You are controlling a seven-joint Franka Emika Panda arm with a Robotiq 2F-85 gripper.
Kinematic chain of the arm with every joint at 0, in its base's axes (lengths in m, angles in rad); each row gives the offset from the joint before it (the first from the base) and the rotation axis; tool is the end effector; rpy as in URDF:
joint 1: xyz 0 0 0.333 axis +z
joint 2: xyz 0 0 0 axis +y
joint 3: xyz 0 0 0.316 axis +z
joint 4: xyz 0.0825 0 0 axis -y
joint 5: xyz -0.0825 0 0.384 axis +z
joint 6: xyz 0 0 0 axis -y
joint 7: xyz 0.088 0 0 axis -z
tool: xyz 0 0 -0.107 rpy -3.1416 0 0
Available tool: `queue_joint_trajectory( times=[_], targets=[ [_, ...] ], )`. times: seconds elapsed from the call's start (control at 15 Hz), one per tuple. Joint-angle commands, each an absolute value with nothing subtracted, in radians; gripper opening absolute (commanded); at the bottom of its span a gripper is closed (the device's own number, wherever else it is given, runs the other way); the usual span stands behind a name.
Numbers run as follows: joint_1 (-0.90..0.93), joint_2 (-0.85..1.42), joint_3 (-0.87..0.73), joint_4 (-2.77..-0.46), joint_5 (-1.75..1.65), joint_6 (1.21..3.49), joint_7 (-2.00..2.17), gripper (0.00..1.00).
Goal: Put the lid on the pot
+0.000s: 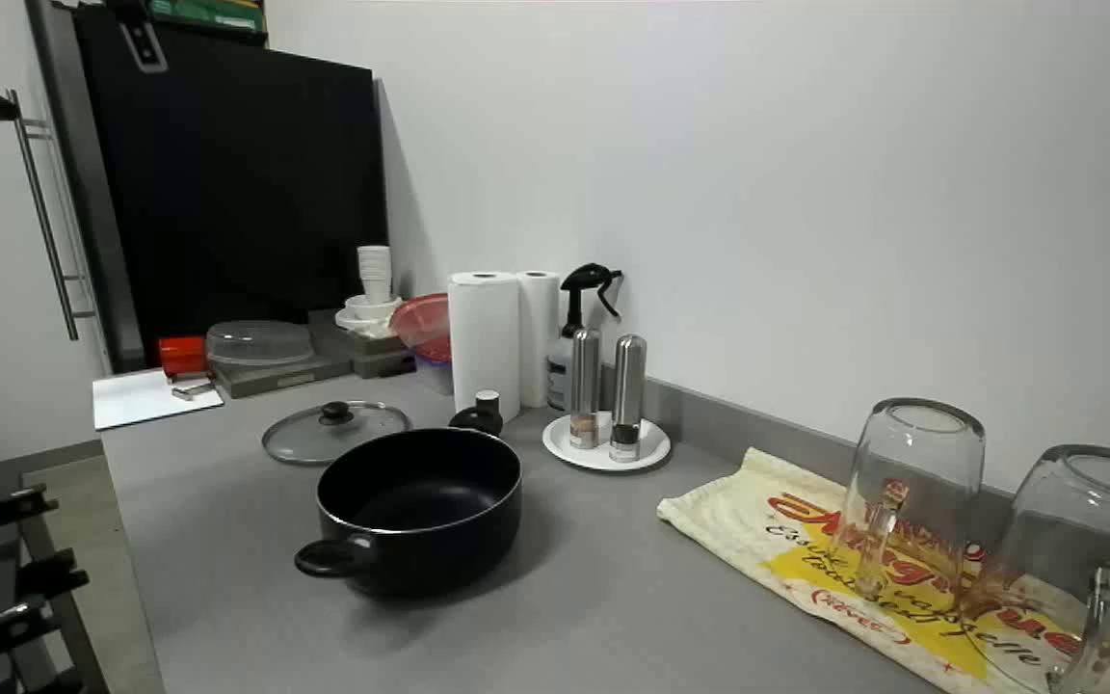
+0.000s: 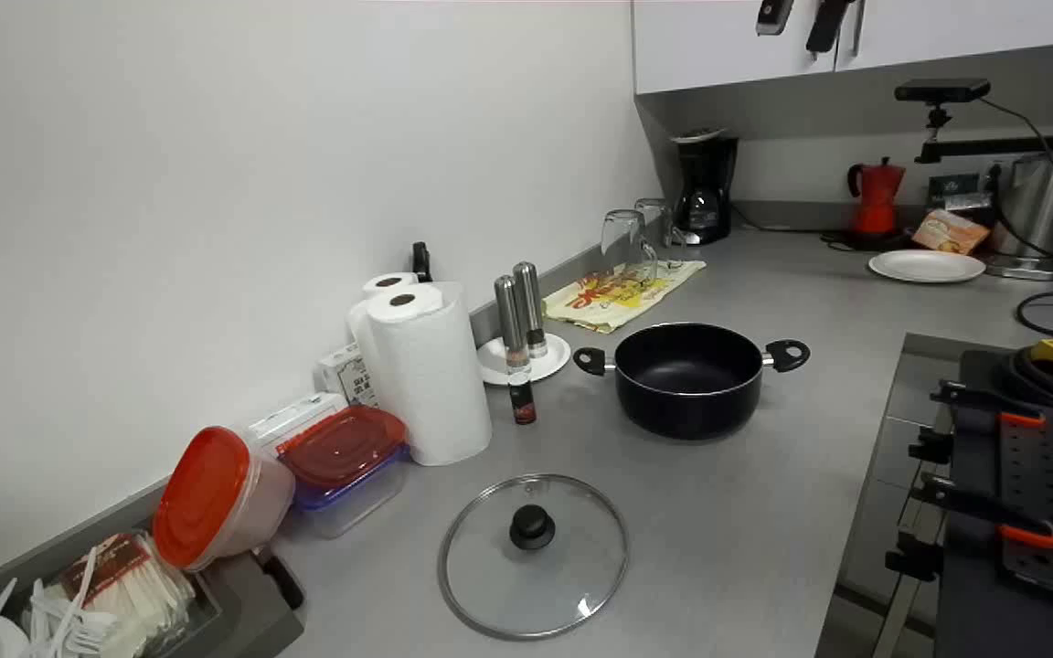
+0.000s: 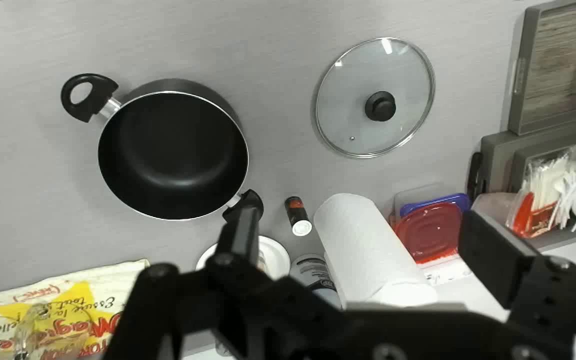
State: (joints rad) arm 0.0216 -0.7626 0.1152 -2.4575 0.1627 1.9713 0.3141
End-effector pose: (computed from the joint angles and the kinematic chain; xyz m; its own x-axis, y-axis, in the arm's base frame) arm 0.3424 0.0657 0.5720 0.9403 -0.2505 0.2303 -0.2171 -0.9628 -0.1608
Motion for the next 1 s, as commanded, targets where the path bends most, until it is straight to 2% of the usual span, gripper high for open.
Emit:
queue_joint_trajectory(
  times=[0.0, 0.67, 0.93],
  targets=[
    [0.015, -0.763, 0.12, -2.455, 0.167, 1.969, 0.31, 1.0],
    [0.015, -0.763, 0.12, -2.454, 0.167, 1.969, 0.31, 1.0],
    [0.001, -0.675, 0.099, -2.35, 0.103, 1.981, 0.221, 1.0]
  ],
)
